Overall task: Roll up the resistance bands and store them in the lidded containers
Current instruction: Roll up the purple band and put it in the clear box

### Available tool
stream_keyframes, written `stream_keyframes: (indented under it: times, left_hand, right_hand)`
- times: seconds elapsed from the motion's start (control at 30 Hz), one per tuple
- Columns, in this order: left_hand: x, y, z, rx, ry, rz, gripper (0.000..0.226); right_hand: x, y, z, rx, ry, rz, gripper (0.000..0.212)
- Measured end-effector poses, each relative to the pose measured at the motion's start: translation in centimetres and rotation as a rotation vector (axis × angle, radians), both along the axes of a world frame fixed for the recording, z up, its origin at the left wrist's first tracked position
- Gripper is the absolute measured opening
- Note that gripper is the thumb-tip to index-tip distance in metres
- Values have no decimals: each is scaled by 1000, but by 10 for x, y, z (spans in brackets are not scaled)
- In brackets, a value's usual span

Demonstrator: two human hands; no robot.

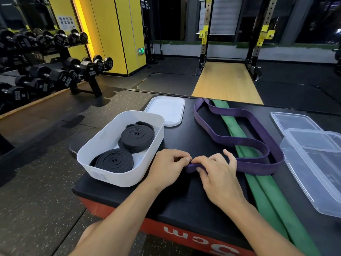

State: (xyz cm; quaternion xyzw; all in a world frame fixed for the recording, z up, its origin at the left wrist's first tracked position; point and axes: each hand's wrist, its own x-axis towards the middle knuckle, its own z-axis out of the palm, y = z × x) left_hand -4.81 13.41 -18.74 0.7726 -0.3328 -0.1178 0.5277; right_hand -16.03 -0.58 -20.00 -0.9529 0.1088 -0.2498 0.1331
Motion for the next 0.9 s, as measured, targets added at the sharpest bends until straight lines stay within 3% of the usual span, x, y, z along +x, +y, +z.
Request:
stream_keyframes:
  times: [0.4, 0.63, 0.9]
  left_hand:
    - [-5, 0, 1, 49, -78, -4, 31]
    - [-6, 12, 4, 119, -252, -166, 9]
    - [1, 8, -2, 170, -303, -150, 21]
  right_hand:
    - [3, -2, -1, -4, 24, -66, 15]
    - [3, -1, -2, 21, 17, -60, 17]
    - [3, -2, -2, 34, 12, -63, 16]
